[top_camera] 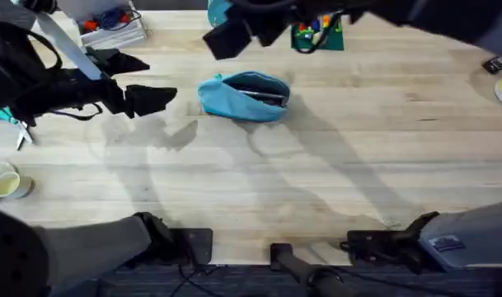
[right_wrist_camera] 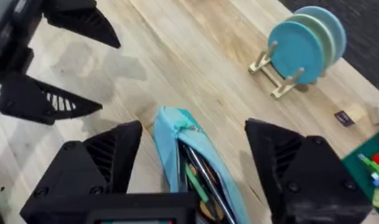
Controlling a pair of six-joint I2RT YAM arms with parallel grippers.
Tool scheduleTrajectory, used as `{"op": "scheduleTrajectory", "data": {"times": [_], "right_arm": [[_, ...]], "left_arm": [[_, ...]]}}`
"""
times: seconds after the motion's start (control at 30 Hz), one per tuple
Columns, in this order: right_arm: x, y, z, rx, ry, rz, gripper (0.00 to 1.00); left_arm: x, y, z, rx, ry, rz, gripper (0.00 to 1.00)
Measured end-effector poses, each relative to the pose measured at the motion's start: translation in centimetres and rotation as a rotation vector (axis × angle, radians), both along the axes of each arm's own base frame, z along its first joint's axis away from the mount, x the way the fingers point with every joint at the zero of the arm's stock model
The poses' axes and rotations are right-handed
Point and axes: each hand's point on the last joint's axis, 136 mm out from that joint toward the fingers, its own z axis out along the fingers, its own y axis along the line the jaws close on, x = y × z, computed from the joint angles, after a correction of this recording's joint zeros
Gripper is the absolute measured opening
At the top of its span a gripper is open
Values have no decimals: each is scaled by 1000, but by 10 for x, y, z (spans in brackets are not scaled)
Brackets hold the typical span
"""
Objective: Unzip the bag, pick up the pens from the table one at a time and place them inside, then zip the bag closed.
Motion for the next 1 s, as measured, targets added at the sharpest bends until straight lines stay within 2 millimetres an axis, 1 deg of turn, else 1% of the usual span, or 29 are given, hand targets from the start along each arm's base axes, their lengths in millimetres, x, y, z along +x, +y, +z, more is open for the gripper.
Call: {"op": "scheduleTrajectory", "data": {"times": [0.07,0.2,0.43,0.53,0.67,0.8,0.9,1.0], "right_arm": [[5,10,-5,-10,5,0,996],[16,28,-10,-20,18,5,994],[32,47,-23,-51,94,-16,996],[38,49,-31,-67,120,-35,995],[42,49,-37,-92,123,-72,996],[38,46,-37,-144,120,-120,996],[33,48,-35,-174,100,-145,996],[30,51,-32,-182,89,-183,996]], "left_arm": [[2,-1,-3,-27,3,-8,989],[5,-2,-9,-62,11,-18,990],[7,-4,-13,-93,-1,-43,989],[8,-5,-15,-106,-11,-54,989],[10,-5,-19,-119,-10,-60,990],[11,-5,-26,-141,8,-62,991],[11,-5,-32,-155,26,-61,991],[11,-5,-33,-159,32,-60,991]]}}
